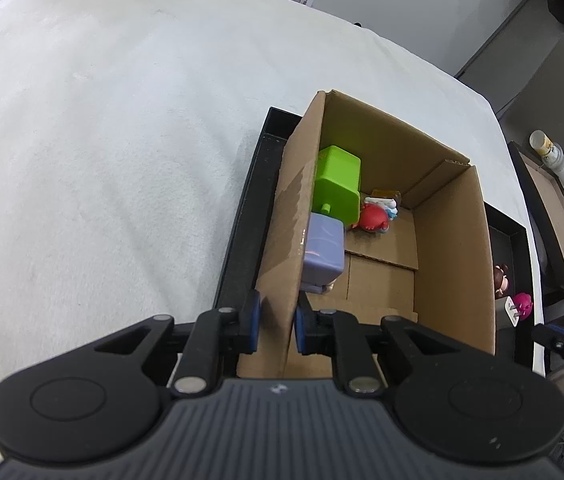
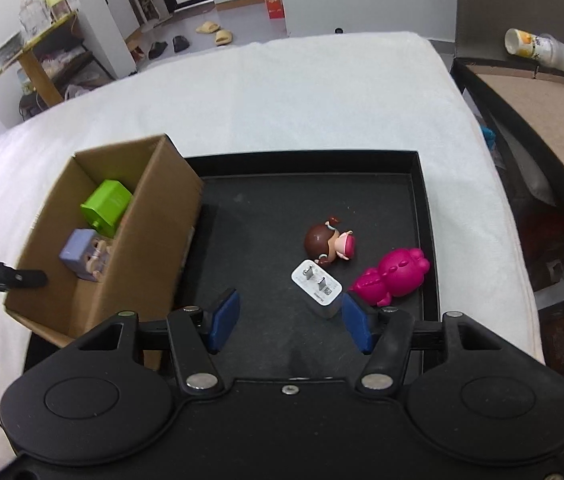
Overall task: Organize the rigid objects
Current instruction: 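Move the right tool to the white plug charger and grasp it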
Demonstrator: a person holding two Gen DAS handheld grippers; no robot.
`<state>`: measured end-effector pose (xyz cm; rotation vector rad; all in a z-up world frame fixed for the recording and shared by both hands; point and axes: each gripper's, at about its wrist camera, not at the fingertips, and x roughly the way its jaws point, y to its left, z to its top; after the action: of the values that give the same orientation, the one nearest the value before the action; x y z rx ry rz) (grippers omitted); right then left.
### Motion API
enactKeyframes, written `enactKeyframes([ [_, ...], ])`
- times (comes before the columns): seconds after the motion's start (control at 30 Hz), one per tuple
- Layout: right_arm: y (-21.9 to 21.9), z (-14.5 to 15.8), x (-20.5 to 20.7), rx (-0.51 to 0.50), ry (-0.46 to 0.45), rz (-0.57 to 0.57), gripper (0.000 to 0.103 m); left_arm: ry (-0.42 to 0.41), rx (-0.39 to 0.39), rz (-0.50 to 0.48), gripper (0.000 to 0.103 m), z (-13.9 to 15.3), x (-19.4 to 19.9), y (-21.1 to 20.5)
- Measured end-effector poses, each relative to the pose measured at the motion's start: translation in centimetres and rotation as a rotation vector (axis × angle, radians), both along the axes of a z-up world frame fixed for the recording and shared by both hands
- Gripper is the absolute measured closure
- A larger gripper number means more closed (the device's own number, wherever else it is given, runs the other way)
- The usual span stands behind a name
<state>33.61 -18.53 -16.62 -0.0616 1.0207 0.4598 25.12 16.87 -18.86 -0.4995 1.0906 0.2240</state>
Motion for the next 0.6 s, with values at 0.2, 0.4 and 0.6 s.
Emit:
enactKeyframes([
  [0.2,0.7,-1.9,1.1,-0.068,-0.017,0.018,0.051,0.002,-0.012,-0.012,0.087,-0.2,0.1,0.1],
  [0.4,1.2,-3.2,1.8,-0.1,-0.017,0.03,0.062,0.004,-0.023,-0.015,0.087,-0.4,0.2,0.3],
  [0.6,1.6,-4.2,2.6,-0.104,-0.01,0.014,0.069,0.002,-0.031,-0.019,0.087,-0.5,0.1,0.4],
])
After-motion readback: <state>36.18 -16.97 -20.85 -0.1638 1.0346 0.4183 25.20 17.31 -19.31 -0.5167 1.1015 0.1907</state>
